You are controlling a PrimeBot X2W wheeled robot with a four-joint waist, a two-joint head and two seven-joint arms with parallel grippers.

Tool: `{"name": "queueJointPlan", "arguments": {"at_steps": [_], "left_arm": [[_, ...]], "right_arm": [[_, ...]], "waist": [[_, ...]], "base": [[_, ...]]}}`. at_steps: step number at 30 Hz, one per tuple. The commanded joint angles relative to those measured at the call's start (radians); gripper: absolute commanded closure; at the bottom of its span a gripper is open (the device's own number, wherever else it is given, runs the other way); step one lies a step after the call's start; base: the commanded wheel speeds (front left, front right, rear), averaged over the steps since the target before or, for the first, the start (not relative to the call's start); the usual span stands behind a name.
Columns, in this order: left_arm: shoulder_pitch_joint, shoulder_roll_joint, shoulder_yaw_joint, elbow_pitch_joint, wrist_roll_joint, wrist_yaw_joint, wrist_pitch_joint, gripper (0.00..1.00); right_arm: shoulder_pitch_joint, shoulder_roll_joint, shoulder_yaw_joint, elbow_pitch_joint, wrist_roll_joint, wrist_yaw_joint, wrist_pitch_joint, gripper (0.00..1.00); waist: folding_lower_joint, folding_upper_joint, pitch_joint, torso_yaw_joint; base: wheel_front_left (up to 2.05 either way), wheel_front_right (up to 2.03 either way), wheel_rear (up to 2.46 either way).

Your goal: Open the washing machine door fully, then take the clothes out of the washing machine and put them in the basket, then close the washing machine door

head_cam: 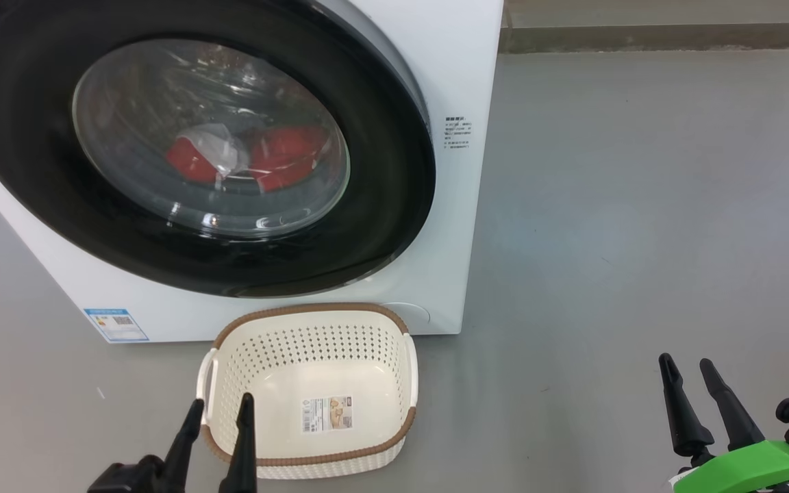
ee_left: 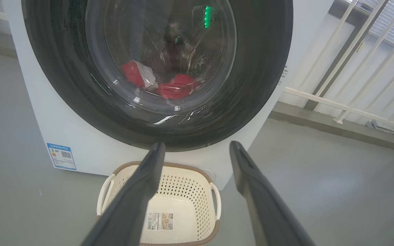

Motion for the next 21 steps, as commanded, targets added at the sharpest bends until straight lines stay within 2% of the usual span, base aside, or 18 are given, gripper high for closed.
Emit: {"name": "queueJointPlan", "arguments": {"at_steps": [1,21], "left_arm": [[-0.014,0.013,0.022,-0.031,0.036,0.012,-0.015,0.00],[0.000,0.016,0.005,-0.040,0.269,0.043,-0.074,0.00]], "right_arm": [[0.000,-0.025,0.012,-0.030,-0.030,0.000,-0.016,0.00],[0.031,-0.035,0.000,-0.049,-0.206,0.000,-0.074,0.00]], "waist": [[-0.0001,-0.0001,-0.001,0.000],[-0.0001,-0.0001,-0.007,0.001]], "base": [[0.00,0.00,0.00],[0.00,0.00,0.00]]}}
